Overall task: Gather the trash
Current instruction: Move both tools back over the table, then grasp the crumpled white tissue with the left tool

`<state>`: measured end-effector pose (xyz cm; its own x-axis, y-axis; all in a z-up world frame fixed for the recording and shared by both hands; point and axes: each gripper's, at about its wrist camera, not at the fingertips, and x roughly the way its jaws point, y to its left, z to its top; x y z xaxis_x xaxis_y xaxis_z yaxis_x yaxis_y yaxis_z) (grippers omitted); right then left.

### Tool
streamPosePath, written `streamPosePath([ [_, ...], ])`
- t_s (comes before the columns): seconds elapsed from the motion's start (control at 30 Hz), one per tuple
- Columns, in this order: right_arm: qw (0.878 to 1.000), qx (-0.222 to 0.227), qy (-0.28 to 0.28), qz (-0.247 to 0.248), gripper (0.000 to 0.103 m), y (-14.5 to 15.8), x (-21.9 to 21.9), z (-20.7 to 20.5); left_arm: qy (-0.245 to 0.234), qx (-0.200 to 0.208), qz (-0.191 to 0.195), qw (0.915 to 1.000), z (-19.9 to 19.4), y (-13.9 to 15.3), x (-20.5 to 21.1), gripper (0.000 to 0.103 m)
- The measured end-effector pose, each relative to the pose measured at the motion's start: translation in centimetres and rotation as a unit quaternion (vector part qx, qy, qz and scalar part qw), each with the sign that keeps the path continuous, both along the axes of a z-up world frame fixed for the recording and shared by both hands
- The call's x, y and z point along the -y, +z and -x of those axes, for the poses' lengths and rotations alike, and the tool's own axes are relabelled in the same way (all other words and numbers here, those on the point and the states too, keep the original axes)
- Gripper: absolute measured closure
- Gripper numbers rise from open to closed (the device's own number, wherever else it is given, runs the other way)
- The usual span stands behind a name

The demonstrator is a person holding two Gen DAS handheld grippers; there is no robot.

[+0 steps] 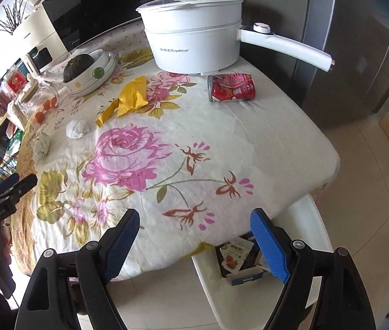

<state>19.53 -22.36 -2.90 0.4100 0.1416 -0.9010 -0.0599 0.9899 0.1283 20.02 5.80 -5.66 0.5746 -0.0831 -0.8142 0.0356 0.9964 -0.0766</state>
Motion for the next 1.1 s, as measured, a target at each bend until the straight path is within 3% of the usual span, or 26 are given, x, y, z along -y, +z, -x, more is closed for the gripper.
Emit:
streamPosePath([
  [0.2, 0.999, 0.01, 0.033, 0.017, 0.019, -1.7, -2.6, -4.8, -0.022, 0.012, -0.017, 0.9995, -5.2, -2.7, -0.3, 0.004],
  [0.4, 0.999, 0.007, 0.042, -0.001, 0.019, -4.2, -3.3, -9.5, -0.033, 0.015, 0.004, 0.9994, -9.6, -5.3, -0.7, 0.013],
  [0.53, 0.999, 0.011, 0.044, -0.015, 0.019, -5.2, -3.9, -12.3, -0.034, 0.007, 0.021, 0.9992, -11.4, -6.6, -1.2, 0.03],
  [0.7, 0.998, 0.015, 0.049, -0.029, 0.019, -5.8, -5.8, -15.4, -0.059, 0.008, 0.047, 0.9971, -11.9, -7.1, -1.9, 0.062],
  [0.97, 0.997, 0.018, 0.076, -0.01, 0.019, -6.9, -11.6, -18.8, -0.053, 0.02, 0.086, 0.9947, -10.9, -5.4, -4.0, 0.066],
  [1.1, 0.996, 0.012, 0.08, 0.039, 0.019, -8.2, -13.8, -20.0, -0.061, 0.029, 0.086, 0.994, -10.3, -4.7, -4.3, 0.066],
])
